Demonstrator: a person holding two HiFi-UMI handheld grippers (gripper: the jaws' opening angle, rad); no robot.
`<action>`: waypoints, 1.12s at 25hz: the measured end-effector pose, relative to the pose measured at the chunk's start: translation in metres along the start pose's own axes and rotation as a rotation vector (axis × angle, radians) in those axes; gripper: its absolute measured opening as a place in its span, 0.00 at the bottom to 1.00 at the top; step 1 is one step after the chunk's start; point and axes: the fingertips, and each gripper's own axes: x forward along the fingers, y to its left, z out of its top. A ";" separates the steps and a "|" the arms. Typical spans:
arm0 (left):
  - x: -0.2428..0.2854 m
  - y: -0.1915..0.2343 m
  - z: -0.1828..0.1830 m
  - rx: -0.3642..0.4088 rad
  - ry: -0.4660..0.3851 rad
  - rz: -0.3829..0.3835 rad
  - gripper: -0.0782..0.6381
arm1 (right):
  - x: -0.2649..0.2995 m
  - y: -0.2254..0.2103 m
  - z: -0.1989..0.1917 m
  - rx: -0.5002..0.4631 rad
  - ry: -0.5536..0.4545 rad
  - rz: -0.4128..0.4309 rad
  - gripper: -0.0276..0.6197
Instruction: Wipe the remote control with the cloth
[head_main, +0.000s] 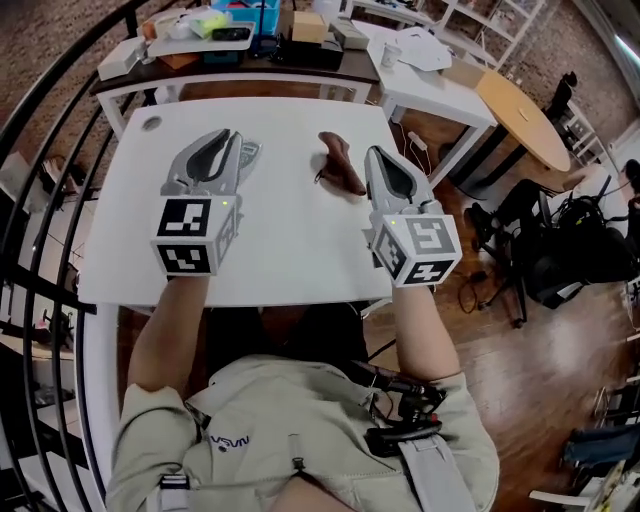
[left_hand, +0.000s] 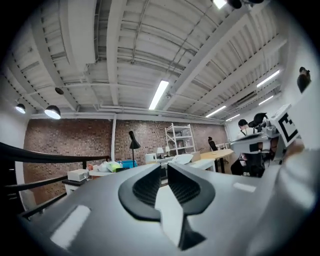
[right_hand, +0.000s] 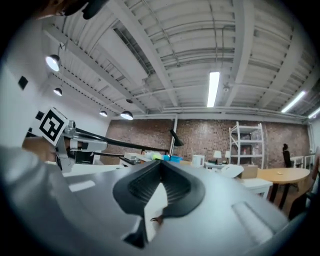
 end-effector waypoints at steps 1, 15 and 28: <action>-0.019 -0.003 0.010 0.004 -0.028 0.010 0.16 | -0.014 0.007 0.004 -0.004 -0.008 0.001 0.05; -0.144 -0.101 -0.062 -0.020 -0.028 0.077 0.11 | -0.131 0.112 -0.045 0.019 0.016 0.034 0.05; -0.142 -0.103 -0.086 -0.039 0.017 0.071 0.11 | -0.132 0.098 -0.078 0.082 0.103 0.019 0.05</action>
